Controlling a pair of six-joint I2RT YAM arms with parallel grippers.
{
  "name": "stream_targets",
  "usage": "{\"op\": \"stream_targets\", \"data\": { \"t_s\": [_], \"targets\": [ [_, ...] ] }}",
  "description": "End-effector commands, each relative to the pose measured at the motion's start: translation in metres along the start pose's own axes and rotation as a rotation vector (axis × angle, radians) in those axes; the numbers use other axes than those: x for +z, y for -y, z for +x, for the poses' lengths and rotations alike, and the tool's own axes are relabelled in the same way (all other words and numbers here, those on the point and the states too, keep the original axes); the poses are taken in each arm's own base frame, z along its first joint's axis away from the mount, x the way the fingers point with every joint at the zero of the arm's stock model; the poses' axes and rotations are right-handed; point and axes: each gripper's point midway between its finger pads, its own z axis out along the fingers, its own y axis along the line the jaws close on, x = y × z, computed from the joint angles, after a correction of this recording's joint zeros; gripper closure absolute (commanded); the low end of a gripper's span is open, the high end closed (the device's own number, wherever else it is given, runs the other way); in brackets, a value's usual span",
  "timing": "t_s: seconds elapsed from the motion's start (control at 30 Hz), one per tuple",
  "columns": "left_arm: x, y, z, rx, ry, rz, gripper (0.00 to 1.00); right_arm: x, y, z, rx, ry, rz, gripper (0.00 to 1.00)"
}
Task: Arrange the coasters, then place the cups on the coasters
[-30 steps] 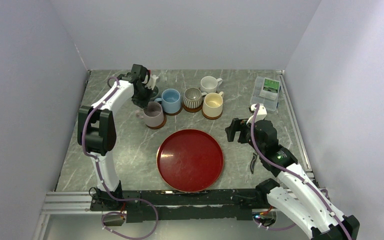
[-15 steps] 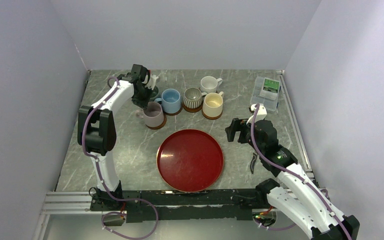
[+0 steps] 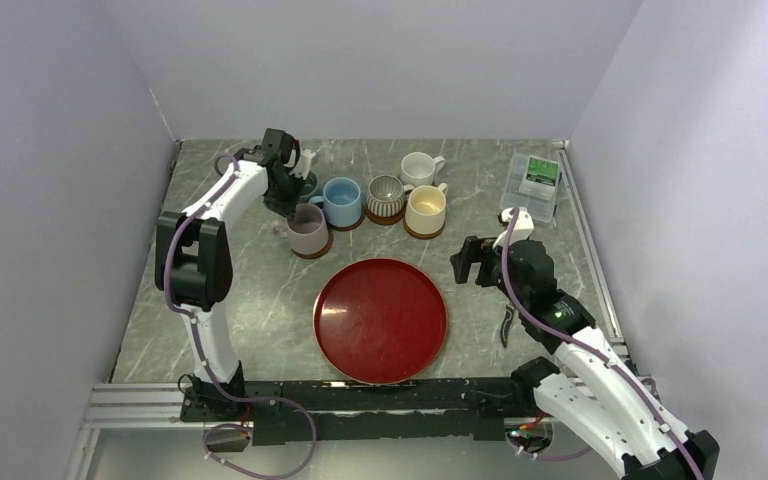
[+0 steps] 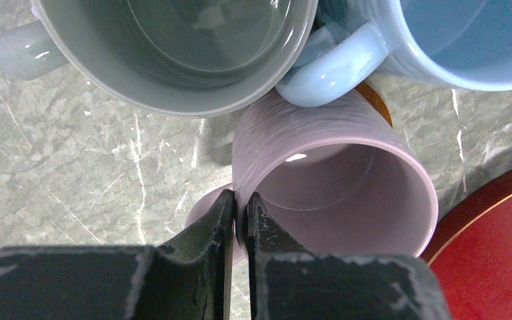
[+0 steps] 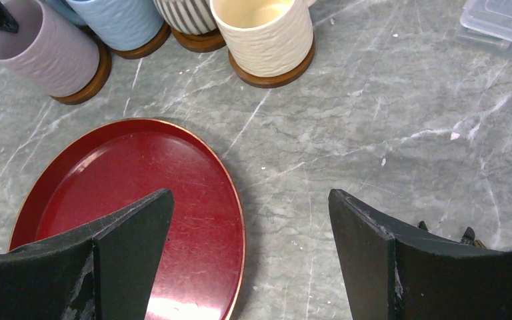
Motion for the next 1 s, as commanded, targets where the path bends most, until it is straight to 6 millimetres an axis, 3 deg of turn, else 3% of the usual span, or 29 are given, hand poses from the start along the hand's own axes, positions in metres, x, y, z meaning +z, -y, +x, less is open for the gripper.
{"op": "stream_targets", "data": {
  "t_s": [0.0,0.97],
  "targets": [
    [-0.028,0.01,-0.018,-0.028,0.088,0.036,0.97,0.001,-0.002,-0.01,0.003,0.039,-0.012,0.09],
    [-0.038,0.017,-0.02,0.051,0.12,0.08,0.97,0.002,-0.002,-0.009,0.0,0.034,-0.012,0.09]
  ]
}}
